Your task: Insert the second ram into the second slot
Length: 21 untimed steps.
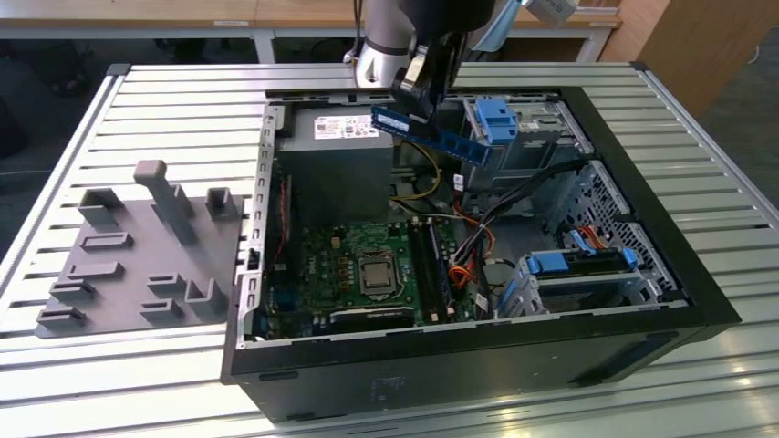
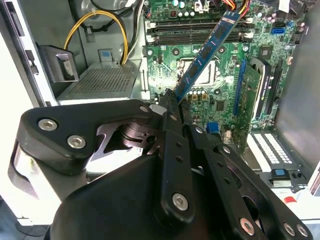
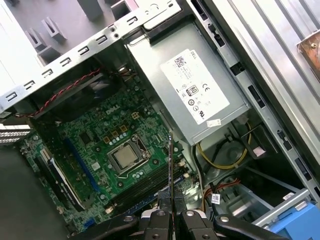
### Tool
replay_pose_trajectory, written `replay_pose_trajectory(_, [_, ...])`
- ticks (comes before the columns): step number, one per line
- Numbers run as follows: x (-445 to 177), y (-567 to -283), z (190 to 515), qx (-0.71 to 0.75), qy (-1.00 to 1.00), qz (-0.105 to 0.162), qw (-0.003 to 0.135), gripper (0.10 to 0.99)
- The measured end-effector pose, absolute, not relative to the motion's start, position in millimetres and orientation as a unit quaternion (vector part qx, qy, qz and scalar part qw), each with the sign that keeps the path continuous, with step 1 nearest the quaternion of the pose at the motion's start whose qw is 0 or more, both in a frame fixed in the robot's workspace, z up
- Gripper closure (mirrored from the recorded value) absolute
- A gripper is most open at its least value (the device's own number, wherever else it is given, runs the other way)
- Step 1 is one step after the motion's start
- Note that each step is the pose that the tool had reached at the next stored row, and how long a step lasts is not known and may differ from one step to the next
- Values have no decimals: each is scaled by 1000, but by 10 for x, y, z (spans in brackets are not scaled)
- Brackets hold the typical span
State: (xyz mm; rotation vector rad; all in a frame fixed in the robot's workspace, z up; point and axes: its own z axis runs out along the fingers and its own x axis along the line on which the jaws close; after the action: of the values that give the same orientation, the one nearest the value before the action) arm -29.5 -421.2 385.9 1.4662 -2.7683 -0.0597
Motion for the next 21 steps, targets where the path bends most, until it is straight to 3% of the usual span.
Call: replay_pose_trajectory(21, [-295, -4212, 3855, 420, -907, -19, 3, 949])
